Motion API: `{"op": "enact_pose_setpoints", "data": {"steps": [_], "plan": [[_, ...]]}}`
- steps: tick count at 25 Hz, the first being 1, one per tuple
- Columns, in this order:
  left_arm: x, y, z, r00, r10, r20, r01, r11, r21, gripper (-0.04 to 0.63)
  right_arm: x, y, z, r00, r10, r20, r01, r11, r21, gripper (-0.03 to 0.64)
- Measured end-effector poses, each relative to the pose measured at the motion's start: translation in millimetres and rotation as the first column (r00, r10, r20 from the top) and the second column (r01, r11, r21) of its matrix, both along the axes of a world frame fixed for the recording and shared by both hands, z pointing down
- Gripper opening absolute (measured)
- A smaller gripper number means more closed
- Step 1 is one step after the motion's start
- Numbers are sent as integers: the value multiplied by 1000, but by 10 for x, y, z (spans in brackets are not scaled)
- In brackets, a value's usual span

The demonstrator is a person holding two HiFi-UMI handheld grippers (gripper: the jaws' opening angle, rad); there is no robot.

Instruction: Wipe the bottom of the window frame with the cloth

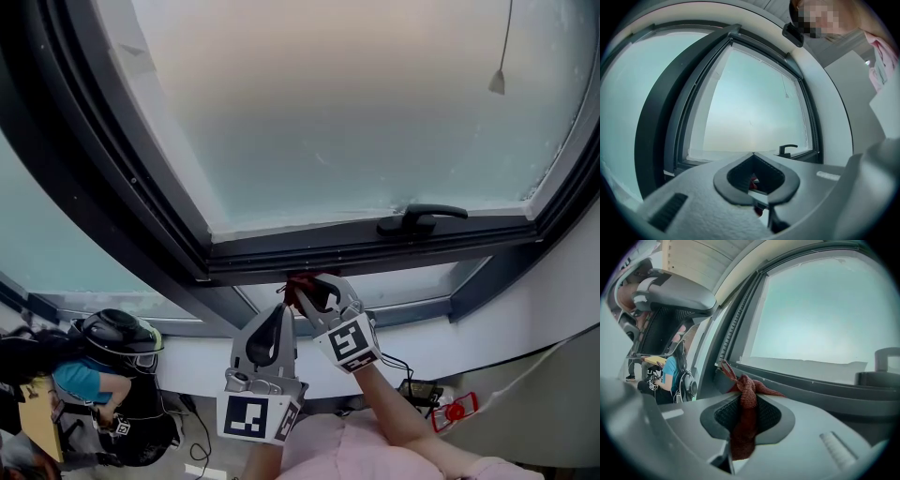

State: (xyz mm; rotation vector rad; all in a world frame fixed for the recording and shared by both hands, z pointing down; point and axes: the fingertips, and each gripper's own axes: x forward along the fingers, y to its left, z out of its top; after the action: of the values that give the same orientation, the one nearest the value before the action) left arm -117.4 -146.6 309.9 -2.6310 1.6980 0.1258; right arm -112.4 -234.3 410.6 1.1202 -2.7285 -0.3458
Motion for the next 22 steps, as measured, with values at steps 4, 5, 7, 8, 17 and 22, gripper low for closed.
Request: {"op": "enact_pose_setpoints", "data": {"steps": [4, 5, 7, 8, 17, 22], "plan": [[105, 25, 18, 1000, -12, -4, 12, 1000, -5, -6, 130, 2, 0, 1000, 4, 15, -4, 1000, -16, 75], [136, 35, 24, 1000, -15, -5, 15, 1000, -7, -6, 163, 4, -3, 1000, 4, 13, -4, 1000, -17, 75], [208, 54, 32, 1000, -21, -7, 21, 1000, -9, -6, 229, 6, -14, 1000, -2, 14, 2, 1000, -16, 75], [243, 65, 35, 1000, -24, -7, 24, 1000, -9, -6, 261, 6, -14, 1000, -5, 16, 6, 1000, -16, 75], [384, 179, 75, 998, -65, 0, 65, 998, -8, -6, 426, -5, -20, 999, -17, 49, 18, 1000, -15, 75], [426, 229, 75, 998, -69, -1, 69, 998, -4, -6, 531, -12, -11, 998, -4, 58, 5, 1000, -21, 75]]}}
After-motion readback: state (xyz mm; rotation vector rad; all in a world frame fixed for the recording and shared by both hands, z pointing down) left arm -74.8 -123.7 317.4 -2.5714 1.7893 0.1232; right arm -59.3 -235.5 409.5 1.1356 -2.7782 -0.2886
